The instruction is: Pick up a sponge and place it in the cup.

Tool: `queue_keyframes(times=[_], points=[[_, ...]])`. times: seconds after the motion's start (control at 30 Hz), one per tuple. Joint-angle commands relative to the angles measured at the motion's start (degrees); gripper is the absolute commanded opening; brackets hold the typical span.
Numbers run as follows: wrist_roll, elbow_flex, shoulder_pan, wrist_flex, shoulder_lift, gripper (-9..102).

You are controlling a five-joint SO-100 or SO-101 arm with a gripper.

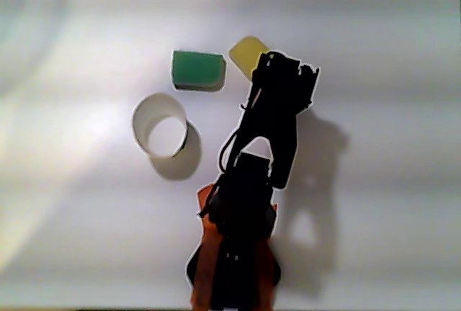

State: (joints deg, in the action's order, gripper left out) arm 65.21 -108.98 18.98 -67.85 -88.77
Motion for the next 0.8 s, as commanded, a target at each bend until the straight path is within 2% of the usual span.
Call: queue_keyframes(times=[0.0, 0.17, 0.3, 0.5, 0.77], points=[[0.53, 4.75, 0.62, -6.06, -2.90, 0], [1.23, 18.28, 0.79, -20.57, -0.79, 0], [-2.20, 23.82, 0.35, -26.72, -2.20, 0], [-10.99, 27.69, -3.78, -31.20, -6.86, 0], [-28.21, 23.82, -13.97, -32.08, -16.96, 0]])
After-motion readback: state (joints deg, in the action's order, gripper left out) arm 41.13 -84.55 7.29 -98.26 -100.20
